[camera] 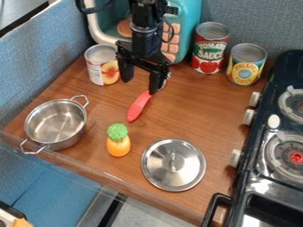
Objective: Move a jar to the top right of the table
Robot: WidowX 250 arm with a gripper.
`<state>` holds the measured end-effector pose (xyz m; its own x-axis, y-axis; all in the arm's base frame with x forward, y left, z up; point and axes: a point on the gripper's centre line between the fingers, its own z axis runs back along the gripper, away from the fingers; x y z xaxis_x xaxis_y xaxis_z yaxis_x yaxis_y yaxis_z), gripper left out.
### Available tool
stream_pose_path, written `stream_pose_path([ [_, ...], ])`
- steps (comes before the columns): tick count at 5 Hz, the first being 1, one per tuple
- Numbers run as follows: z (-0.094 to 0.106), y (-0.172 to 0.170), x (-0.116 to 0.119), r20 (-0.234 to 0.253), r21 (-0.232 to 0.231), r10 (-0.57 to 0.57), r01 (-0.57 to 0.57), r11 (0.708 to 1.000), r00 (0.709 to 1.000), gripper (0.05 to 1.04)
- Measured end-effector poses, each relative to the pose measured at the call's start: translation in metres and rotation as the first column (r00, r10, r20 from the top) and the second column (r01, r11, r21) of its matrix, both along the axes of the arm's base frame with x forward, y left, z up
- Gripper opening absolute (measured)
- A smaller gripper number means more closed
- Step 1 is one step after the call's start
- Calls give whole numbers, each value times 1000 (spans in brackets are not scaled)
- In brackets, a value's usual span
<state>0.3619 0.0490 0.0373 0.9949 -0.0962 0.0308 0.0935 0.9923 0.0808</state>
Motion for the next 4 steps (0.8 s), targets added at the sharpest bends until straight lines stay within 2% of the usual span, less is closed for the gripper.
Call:
stream_pose_path([
  [1,-16,-2,-5,-38,-8,-8,7,1000,999,1001],
  [2,-18,-7,-33,-66,-27,-35,33,999,997,1001],
  [3,4,-9,-54,-18,-20,-49,48,999,999,1001],
  [4,1,-11,-80,-38,-17,-67,66,998,997,1001],
])
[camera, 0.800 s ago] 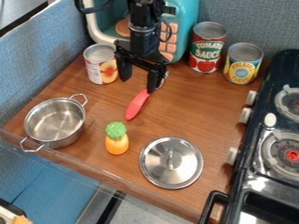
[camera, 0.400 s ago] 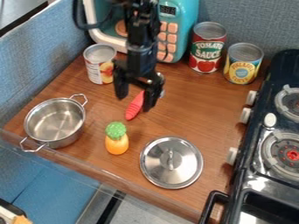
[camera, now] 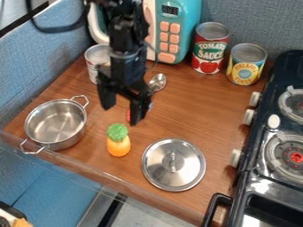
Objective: Move a jar to the top right of the table
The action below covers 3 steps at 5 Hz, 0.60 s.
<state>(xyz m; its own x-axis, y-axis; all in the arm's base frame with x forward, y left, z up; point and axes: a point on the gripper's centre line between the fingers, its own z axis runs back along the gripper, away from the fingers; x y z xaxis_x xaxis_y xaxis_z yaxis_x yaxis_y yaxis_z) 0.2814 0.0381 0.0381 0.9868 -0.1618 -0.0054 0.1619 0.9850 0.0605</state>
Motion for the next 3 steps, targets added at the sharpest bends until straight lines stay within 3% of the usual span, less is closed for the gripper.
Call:
stream_pose_path([
  [1,-18,3,-6,-27,6,-1,1,1000,1000,1001],
  [2,-41,2,-10,-88,22,-15,17,1000,996,1001],
  [3,-56,-4,-8,-117,28,-46,49,998,992,945],
])
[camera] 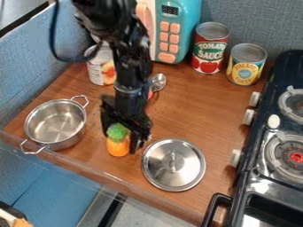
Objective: Move a jar to the top right of the table
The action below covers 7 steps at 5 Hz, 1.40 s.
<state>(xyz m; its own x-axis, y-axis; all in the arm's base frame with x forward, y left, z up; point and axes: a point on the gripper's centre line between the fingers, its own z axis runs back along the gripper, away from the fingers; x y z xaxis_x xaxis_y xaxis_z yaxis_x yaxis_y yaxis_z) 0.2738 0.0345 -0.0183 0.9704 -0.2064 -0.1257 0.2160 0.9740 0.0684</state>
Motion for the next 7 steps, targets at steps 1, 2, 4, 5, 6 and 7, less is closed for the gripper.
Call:
stream_pose_path([
  [1,2,-2,0,12,-15,-14,14,1000,1000,692],
  [2,27,-8,0,72,-17,-22,23,1000,997,685],
  [4,61,-40,48,205,-74,-37,53,996,978,685],
  [5,44,-78,93,205,-94,-94,116,989,974,685],
  [6,31,-104,127,205,-95,-123,145,985,971,685],
  [7,7,-116,156,163,-93,-144,160,983,976,685],
])
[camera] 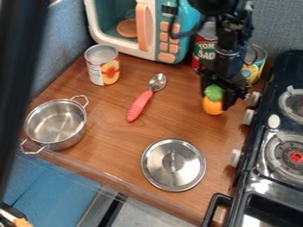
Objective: Move a jar to the top right of the table
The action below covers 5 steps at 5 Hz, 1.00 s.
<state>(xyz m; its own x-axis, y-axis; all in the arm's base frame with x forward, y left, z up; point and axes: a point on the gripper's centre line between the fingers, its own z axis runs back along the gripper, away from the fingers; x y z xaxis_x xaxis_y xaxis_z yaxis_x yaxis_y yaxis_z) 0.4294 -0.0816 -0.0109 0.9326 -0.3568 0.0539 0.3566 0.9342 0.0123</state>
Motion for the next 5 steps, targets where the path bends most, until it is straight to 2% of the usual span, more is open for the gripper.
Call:
stream_pose_path([
  [1,-2,1,14,-17,30,1,-1,1000,1000,685],
  [2,-2,3,13,-25,50,14,-13,999,1000,754],
  [3,-7,9,5,-61,48,39,-36,998,997,999],
  [4,14,15,4,-24,27,81,-80,996,996,1003],
  [5,52,20,-6,44,7,120,-120,993,992,1001],
])
